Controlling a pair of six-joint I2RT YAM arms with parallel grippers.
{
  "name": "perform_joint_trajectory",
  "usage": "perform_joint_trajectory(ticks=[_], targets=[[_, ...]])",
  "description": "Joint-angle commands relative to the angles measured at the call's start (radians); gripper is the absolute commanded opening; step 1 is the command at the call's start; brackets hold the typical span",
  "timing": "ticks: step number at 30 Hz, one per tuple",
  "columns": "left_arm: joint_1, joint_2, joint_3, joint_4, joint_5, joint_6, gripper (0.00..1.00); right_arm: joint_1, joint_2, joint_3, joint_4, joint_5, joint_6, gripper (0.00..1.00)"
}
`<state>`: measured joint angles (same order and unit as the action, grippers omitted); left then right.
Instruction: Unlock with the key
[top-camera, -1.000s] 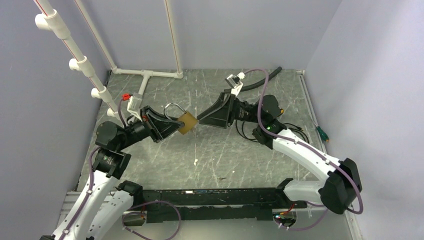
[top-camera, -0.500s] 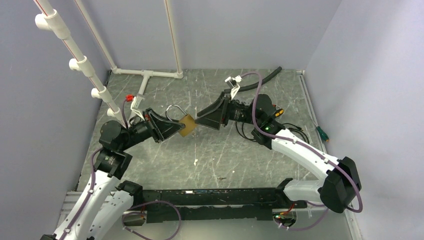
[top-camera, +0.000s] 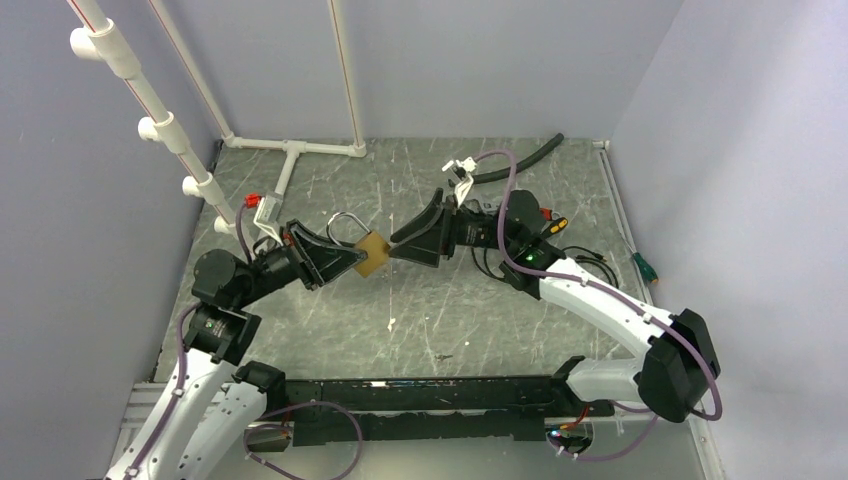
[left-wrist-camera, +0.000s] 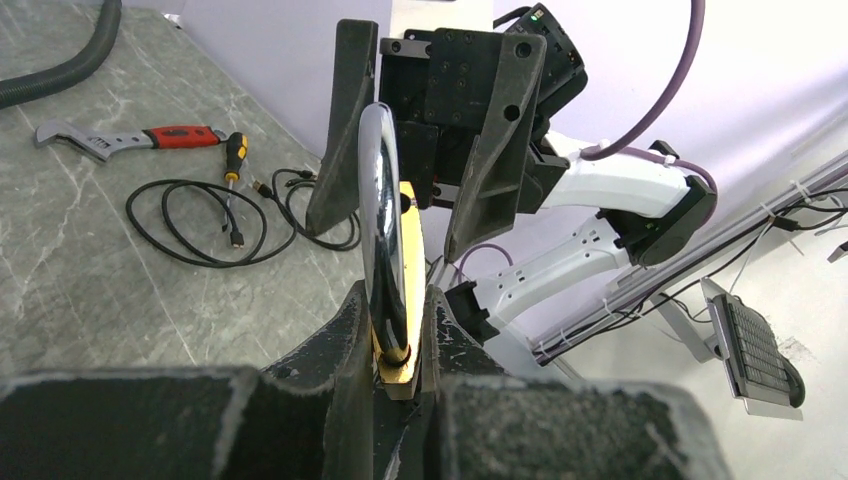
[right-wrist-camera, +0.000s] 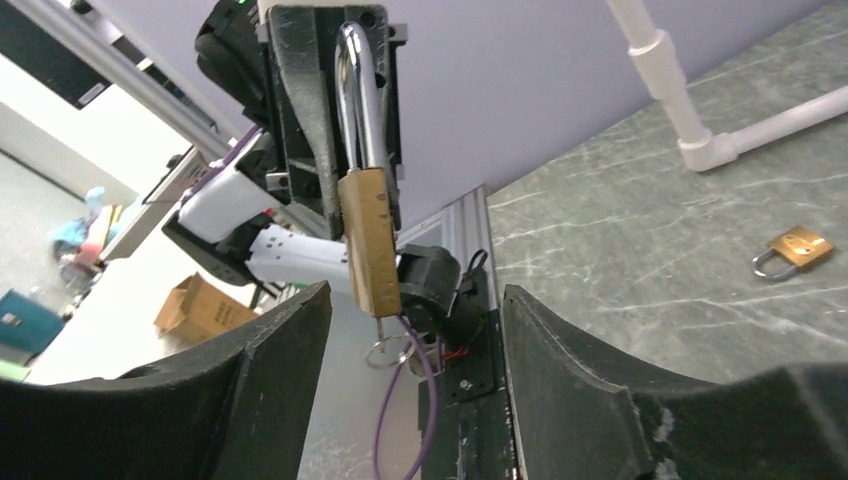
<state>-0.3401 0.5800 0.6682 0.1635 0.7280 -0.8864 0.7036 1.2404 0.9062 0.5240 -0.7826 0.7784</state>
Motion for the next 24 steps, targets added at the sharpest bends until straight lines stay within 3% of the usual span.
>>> perform_joint_trajectory(ticks=[1,19,24], targets=[[-0.002,-0.013,0.005,0.165,-0.019,-0.041,0.00,0.022,0.022,0.012,0.103,-0.078,0.010,0.64],[-0.003,-0.014,-0.030,0.204,-0.038,-0.043,0.00,0.102,0.136,0.067,0.213,-0.102,0.074,0.49],[-0.002,-0.023,-0.039,0.197,-0.045,-0.040,0.00,0.114,0.158,0.066,0.250,-0.096,0.100,0.38]])
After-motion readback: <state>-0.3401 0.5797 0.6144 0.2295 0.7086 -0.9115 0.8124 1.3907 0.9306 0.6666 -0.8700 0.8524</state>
